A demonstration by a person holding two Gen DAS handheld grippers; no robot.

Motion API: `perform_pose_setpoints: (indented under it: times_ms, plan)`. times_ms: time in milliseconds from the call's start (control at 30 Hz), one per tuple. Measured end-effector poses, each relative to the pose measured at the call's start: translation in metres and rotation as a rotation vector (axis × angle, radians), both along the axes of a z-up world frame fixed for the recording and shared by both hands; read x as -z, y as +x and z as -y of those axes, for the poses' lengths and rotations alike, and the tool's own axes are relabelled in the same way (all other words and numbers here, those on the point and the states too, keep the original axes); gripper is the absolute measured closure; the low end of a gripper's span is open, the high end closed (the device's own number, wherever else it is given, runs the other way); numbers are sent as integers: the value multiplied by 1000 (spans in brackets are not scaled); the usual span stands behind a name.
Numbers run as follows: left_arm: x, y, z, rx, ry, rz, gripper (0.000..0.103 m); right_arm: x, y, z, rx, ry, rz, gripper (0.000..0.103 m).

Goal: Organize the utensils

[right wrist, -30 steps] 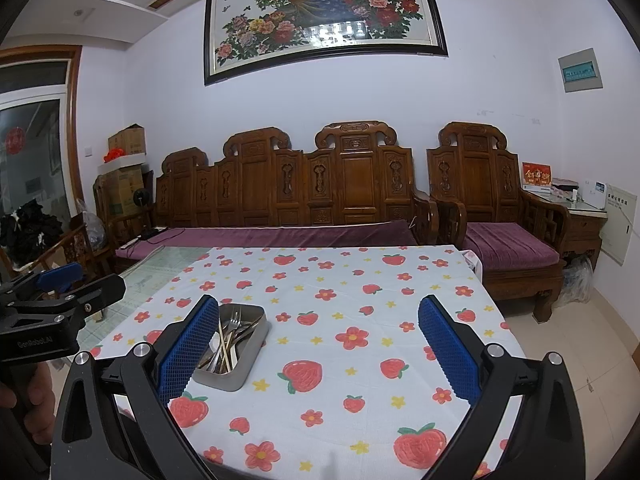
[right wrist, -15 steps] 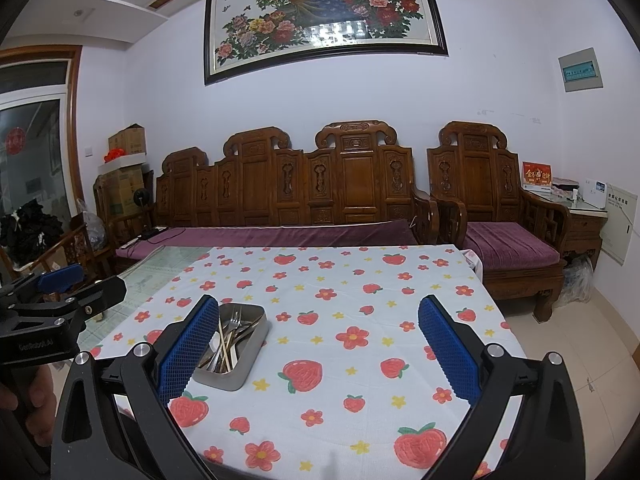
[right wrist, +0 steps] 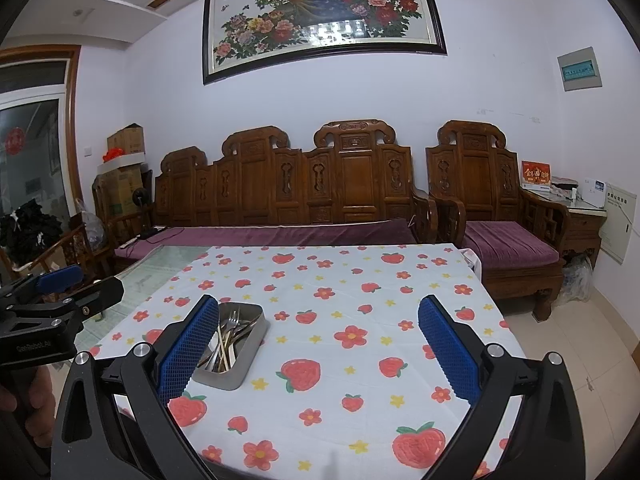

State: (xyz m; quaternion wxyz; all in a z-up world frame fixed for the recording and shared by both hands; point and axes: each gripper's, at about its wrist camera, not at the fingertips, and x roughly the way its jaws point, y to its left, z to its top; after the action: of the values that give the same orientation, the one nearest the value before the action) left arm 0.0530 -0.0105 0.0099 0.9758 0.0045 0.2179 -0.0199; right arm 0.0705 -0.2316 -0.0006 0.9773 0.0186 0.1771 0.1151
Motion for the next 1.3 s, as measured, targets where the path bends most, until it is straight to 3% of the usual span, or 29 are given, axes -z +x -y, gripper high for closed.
perform_pose_setpoints:
  times_ms: [1300]
  plan:
    - [-6, -2, 8, 5, -6, 17, 8, -1, 0, 1, 0, 1, 1, 3]
